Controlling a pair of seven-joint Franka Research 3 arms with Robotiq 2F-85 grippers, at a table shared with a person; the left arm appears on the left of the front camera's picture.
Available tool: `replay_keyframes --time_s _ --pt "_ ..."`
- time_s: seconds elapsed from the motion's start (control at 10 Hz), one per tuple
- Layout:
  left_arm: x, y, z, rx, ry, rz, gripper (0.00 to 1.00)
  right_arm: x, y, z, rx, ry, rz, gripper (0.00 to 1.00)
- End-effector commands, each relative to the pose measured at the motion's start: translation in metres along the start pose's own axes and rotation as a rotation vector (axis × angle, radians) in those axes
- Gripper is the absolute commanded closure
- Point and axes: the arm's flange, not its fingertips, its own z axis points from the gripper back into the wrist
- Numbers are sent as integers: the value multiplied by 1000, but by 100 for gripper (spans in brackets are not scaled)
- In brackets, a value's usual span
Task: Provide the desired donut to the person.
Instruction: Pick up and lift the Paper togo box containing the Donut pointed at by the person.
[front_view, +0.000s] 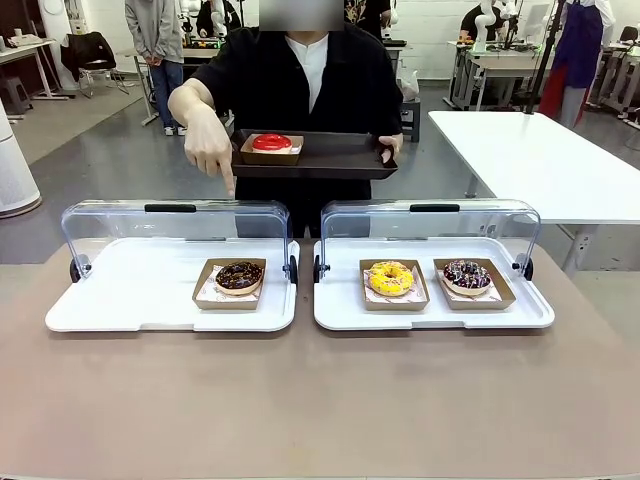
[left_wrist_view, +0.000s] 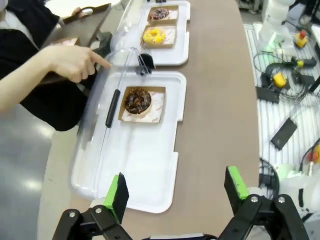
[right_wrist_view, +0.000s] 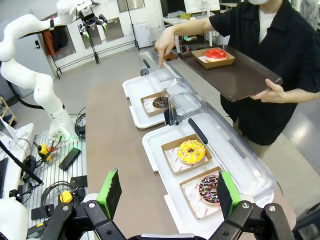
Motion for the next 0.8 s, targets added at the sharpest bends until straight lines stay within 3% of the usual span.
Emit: replay_keyframes --time_s 0.0,0.4,0.7 --pt "41 1 -29 -44 201 -50 0 0 1 -1 0 -9 4 0" --pt "96 -18 -131 -101 447 -159 0 0 1 -1 0 -9 4 0" --pt "93 -31 -197 -120 518 -170 0 0 1 -1 0 -9 4 0"
